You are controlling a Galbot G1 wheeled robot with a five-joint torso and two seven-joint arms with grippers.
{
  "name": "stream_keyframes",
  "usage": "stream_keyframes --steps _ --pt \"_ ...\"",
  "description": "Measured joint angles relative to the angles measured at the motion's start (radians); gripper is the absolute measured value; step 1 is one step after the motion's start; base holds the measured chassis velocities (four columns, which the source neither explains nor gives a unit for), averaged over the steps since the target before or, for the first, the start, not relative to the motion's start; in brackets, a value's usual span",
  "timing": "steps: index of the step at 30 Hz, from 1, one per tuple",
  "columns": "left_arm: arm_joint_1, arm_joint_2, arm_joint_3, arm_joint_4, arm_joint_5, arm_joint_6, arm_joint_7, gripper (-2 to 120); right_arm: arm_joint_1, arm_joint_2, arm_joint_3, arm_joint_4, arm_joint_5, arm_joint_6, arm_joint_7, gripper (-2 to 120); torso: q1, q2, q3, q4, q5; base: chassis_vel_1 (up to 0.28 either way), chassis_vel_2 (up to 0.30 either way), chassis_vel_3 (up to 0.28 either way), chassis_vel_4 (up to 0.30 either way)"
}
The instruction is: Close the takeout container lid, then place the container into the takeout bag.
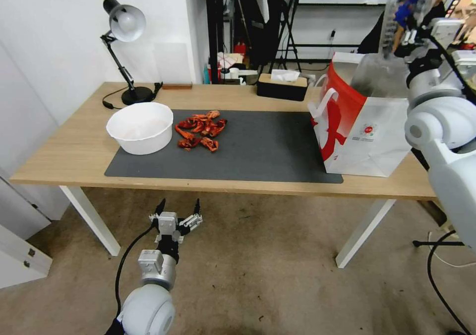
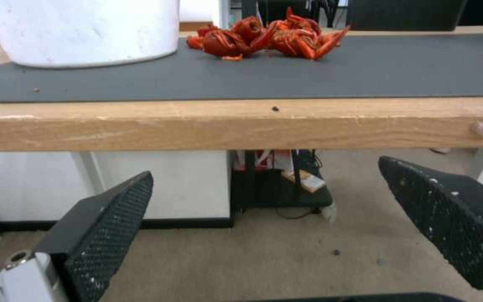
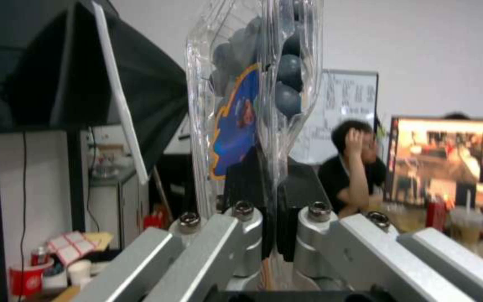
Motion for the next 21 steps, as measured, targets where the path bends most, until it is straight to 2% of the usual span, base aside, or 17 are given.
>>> stream_keyframes --steps 1,4,6,9,10,12,14,17,18,21 --pt "0.000 0.000 0.000 0.000 0.000 0.000 0.000 100 0.000 0.000 0.000 0.000 0.000 0.000 0.000 0 0.000 0.000 0.000 0.0000 0.0000 0.000 0.000 0.000 0.000" --pt "0.002 0.000 0.005 -0.003 0.000 0.002 -0.001 100 -0.014 0.011 0.018 0.014 0.110 -0.032 0.028 0 0.000 0.000 0.000 0.0001 0.0001 0.000 0.000 0.000 0.000" --pt "0.003 0.000 0.006 -0.004 0.000 0.004 -0.001 100 -0.017 0.015 0.027 0.022 0.158 -0.040 0.033 4 0.000 0.000 0.000 0.0002 -0.0001 0.000 0.000 0.000 0.000" --pt "0.006 0.001 0.006 -0.006 0.001 0.005 -0.002 100 -0.026 0.025 0.053 0.034 0.293 -0.072 0.056 19 0.000 0.000 0.000 0.0002 -0.0002 0.000 0.000 0.000 0.000" --pt "0.006 0.001 0.006 -0.006 0.001 0.005 -0.002 100 -0.026 0.025 0.053 0.034 0.293 -0.072 0.056 19 0.000 0.000 0.000 0.0002 -0.0002 0.000 0.000 0.000 0.000" --pt "0.006 0.002 0.007 -0.009 0.001 0.008 -0.002 100 -0.032 0.031 0.067 0.033 0.352 -0.086 0.071 30 0.000 0.000 0.000 0.0001 -0.0002 0.000 0.000 0.000 0.000" --pt "0.006 0.002 0.008 -0.011 0.001 0.009 -0.003 100 -0.036 0.032 0.070 0.030 0.359 -0.088 0.071 33 0.000 0.000 0.000 0.0001 -0.0003 0.000 0.000 0.000 0.000" --pt "0.008 0.002 0.009 -0.018 0.002 0.017 -0.006 100 -0.049 0.035 0.078 0.020 0.362 -0.087 0.070 48 0.000 0.000 0.000 0.0000 -0.0001 0.000 0.000 0.000 0.000" --pt "0.008 0.002 0.009 -0.018 0.002 0.017 -0.006 100 -0.049 0.035 0.078 0.020 0.362 -0.087 0.070 48 0.000 0.000 0.000 0.0000 -0.0001 0.000 0.000 0.000 0.000" --pt "0.012 0.003 0.009 -0.020 0.003 0.019 -0.006 100 -0.055 0.035 0.081 0.018 0.362 -0.088 0.068 61 0.000 0.000 0.000 0.0001 -0.0001 0.000 0.000 0.000 0.000"
